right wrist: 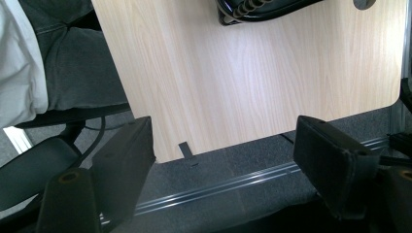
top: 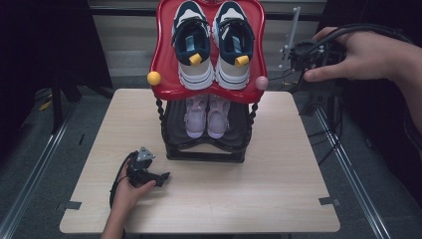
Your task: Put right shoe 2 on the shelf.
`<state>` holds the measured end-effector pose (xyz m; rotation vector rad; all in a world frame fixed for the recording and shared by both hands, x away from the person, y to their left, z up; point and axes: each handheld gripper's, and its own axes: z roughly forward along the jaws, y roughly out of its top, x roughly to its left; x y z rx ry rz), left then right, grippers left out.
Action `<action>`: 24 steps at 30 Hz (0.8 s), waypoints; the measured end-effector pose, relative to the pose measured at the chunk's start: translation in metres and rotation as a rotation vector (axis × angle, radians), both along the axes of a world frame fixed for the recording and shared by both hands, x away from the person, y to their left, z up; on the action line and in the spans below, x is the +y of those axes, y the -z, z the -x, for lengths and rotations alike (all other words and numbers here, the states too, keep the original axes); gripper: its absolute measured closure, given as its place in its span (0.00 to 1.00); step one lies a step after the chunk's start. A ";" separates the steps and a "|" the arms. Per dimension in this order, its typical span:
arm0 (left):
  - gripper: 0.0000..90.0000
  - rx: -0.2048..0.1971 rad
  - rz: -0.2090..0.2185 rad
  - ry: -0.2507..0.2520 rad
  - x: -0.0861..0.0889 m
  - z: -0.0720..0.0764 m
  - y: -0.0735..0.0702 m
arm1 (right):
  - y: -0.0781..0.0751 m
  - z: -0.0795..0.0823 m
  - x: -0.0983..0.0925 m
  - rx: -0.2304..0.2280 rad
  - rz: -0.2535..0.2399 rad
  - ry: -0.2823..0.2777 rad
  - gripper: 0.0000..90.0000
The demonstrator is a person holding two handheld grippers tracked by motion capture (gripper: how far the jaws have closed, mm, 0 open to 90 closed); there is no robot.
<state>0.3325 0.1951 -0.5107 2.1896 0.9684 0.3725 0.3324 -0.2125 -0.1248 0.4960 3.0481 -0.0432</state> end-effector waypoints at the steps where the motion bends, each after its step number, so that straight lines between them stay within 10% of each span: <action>1: 0.01 -0.001 0.002 -0.003 0.000 0.000 0.000 | 0.002 0.000 -0.002 -0.002 -0.009 -0.002 0.25; 24: 0.01 0.009 -0.005 0.005 0.000 0.000 0.000 | 0.067 0.007 -0.044 0.041 -0.014 0.048 0.25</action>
